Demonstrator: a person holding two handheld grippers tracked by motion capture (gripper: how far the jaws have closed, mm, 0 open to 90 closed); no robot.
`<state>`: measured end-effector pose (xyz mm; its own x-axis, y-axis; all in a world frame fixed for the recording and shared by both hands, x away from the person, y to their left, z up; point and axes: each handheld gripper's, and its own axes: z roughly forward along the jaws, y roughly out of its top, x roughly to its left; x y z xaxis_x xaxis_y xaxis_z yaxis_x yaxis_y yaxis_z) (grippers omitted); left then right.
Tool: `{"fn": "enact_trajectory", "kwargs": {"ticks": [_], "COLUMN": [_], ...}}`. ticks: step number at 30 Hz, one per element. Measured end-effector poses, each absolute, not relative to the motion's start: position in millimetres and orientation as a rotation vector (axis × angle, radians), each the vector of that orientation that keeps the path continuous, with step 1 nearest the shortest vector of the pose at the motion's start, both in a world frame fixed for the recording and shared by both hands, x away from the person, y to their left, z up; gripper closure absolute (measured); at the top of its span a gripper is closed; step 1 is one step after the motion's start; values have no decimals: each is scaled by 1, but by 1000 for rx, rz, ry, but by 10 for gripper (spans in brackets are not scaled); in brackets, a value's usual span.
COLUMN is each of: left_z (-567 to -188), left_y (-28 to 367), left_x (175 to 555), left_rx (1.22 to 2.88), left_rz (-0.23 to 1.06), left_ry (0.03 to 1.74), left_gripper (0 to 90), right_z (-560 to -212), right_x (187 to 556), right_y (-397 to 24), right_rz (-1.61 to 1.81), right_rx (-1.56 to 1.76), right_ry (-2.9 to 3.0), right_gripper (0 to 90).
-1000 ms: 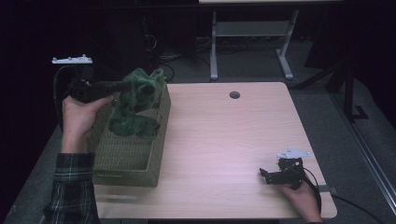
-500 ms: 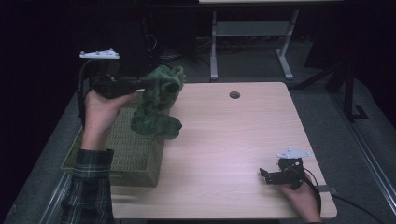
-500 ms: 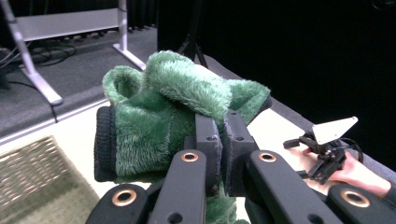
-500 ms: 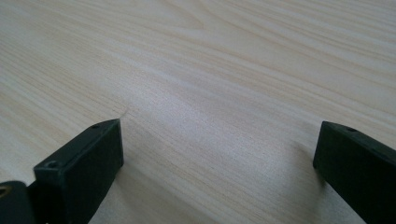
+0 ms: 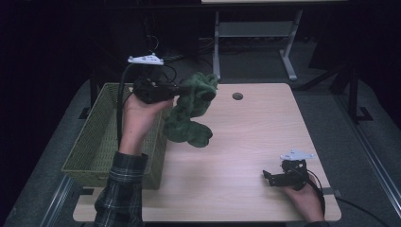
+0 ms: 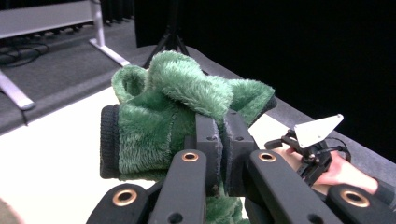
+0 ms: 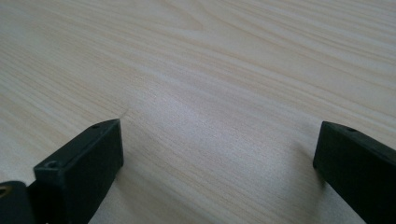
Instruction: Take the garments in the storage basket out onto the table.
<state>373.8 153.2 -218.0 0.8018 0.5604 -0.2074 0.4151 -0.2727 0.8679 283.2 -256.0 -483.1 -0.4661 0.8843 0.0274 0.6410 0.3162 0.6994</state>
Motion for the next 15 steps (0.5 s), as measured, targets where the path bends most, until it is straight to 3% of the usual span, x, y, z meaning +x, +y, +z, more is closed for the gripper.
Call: {"fn": "enact_trajectory", "kwargs": {"ticks": [15], "left_z": [-264], "left_y": [107], "left_x": [367], "left_rx": [1915], "left_rz": [68], "left_ry": [744], "left_gripper": [871], "right_z": [-483], "right_x": [284], "right_y": [-256], "right_rz": [929], "right_rx": [1373], "right_ry": [2218], "right_gripper": [13]}}
